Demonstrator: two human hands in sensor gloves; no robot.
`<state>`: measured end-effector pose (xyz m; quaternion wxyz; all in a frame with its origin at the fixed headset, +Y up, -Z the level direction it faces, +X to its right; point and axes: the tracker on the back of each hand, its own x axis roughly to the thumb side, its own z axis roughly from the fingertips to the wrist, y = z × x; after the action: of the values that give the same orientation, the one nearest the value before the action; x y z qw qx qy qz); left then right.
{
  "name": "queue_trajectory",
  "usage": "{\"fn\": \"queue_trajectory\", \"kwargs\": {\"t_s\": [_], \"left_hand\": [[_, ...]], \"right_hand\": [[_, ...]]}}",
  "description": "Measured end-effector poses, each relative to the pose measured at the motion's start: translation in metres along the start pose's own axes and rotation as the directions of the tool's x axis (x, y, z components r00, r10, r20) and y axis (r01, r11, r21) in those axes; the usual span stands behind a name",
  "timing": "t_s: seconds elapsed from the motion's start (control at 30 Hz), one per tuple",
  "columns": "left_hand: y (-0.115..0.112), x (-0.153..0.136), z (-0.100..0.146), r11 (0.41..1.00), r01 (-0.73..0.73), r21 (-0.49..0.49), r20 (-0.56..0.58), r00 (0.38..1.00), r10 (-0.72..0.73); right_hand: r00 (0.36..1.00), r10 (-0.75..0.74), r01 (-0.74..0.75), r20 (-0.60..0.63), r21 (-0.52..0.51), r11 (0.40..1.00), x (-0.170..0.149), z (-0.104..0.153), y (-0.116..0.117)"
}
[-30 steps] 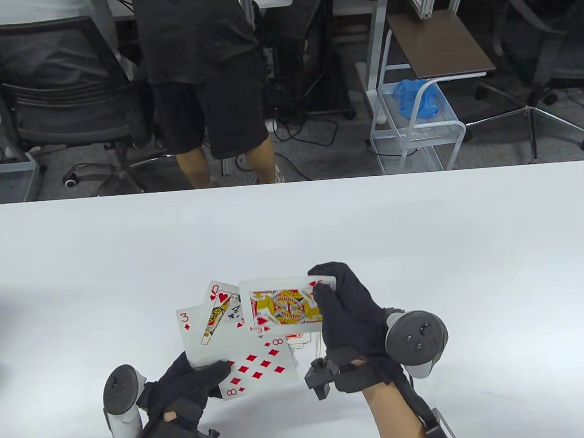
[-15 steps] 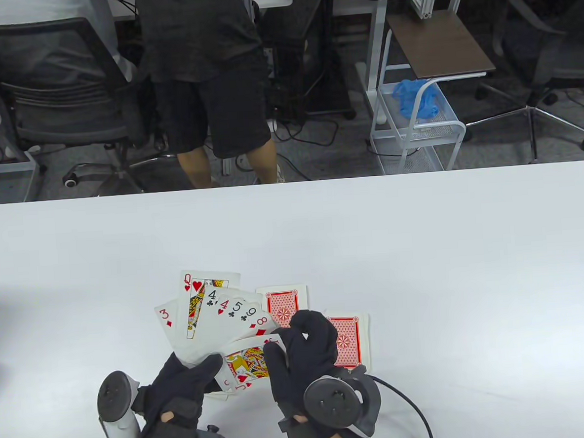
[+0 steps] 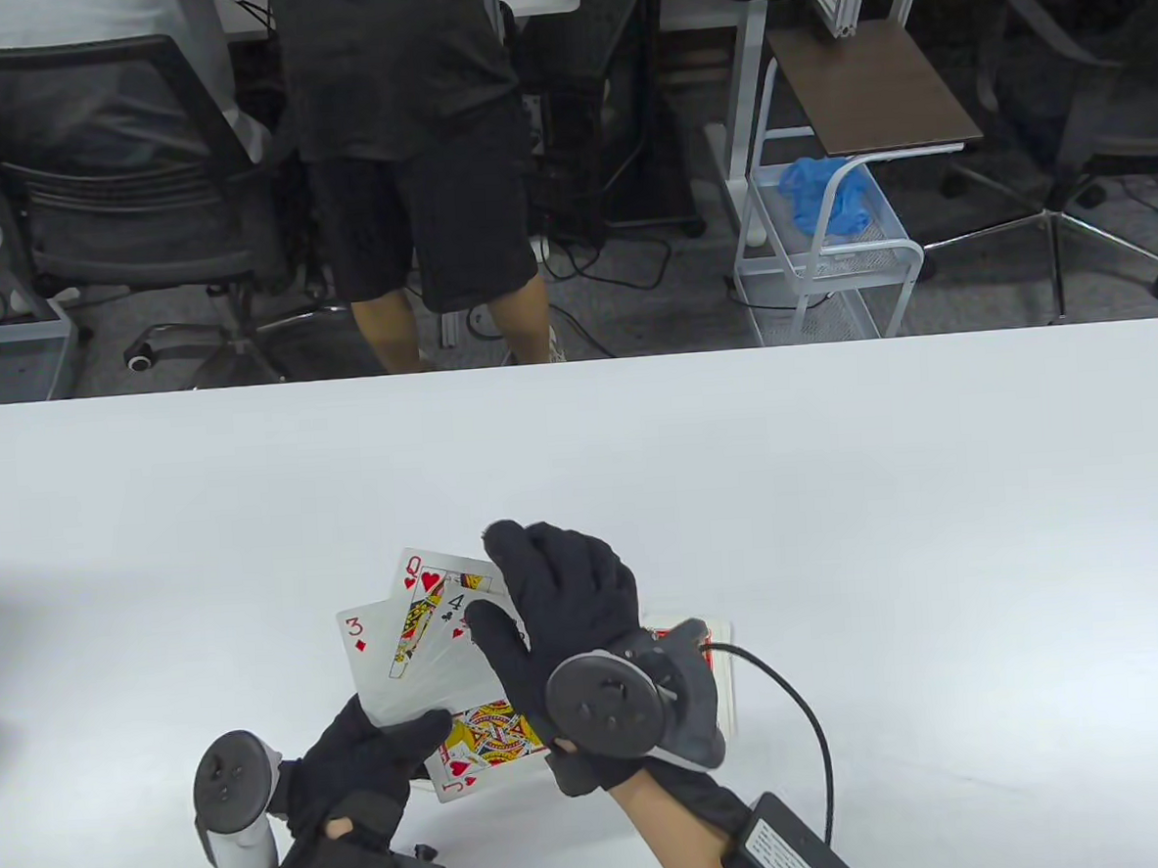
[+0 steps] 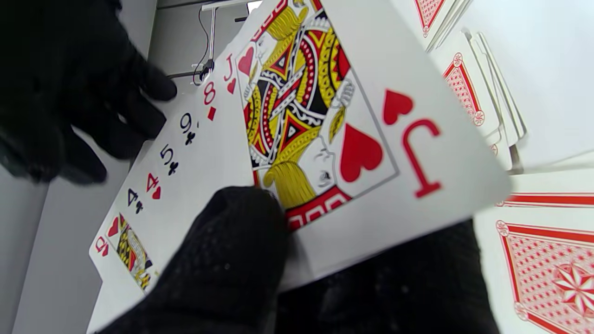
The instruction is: Four-player card dealing with fan arrangement
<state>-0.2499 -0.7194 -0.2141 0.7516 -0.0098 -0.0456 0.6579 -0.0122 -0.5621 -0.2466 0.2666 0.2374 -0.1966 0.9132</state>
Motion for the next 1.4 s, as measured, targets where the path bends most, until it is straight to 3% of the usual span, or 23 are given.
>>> {"fn": "queue_trajectory", "kwargs": {"t_s": [0.07, 0.1, 0.23, 0.33, 0.4, 0.53, 0.6, 0.7, 0.8, 0.93, 1.4], "left_hand": [[-0.002, 0.003, -0.001, 0.999, 0.046, -0.026, 0.037, 0.998, -0.045], [-0.003, 0.004, -0.001, 0.998, 0.053, -0.029, 0.047, 0.998, -0.051], [-0.001, 0.000, -0.002, 0.998, 0.059, -0.017, 0.019, 0.998, -0.059], [0.005, -0.006, -0.003, 0.999, 0.047, 0.009, -0.005, 0.999, -0.047], [0.008, -0.009, -0.003, 0.999, 0.017, 0.033, -0.028, 0.999, -0.016], [0.016, -0.014, -0.004, 0.996, -0.027, 0.083, -0.062, 0.998, 0.032], [0.018, -0.015, -0.003, 0.994, -0.037, 0.101, -0.071, 0.996, 0.045], [0.019, -0.016, -0.002, 0.991, -0.048, 0.121, -0.085, 0.995, 0.058], [0.018, -0.016, -0.002, 0.987, -0.072, 0.142, -0.089, 0.992, 0.085], [0.012, -0.012, -0.001, 0.979, -0.118, 0.169, -0.063, 0.989, 0.131], [0.000, -0.008, 0.002, 0.968, -0.187, 0.169, -0.050, 0.979, 0.198]], "right_hand": [[1.000, 0.018, -0.017, -0.005, 0.155, 0.988, 0.001, -0.013, 0.006], [1.000, 0.018, -0.018, 0.002, 0.158, 0.987, 0.002, -0.014, 0.009], [0.999, 0.003, 0.000, 0.037, -0.087, 0.996, -0.001, -0.010, 0.003], [0.974, -0.224, 0.209, -0.031, -0.253, 0.945, -0.021, -0.004, -0.014], [0.911, -0.407, 0.365, -0.067, -0.333, 0.870, -0.037, 0.004, -0.024], [0.742, -0.660, 0.583, -0.116, -0.373, 0.721, -0.070, 0.037, -0.023], [0.717, -0.683, 0.611, -0.140, -0.344, 0.713, -0.080, 0.052, -0.014], [0.756, -0.629, 0.560, -0.181, -0.317, 0.765, -0.087, 0.074, 0.003], [0.834, -0.495, 0.460, -0.242, -0.190, 0.868, -0.083, 0.087, 0.029], [0.904, -0.368, 0.328, -0.220, -0.196, 0.924, -0.066, 0.097, 0.057], [0.925, -0.281, 0.243, -0.255, -0.170, 0.955, -0.051, 0.097, 0.065]]}}
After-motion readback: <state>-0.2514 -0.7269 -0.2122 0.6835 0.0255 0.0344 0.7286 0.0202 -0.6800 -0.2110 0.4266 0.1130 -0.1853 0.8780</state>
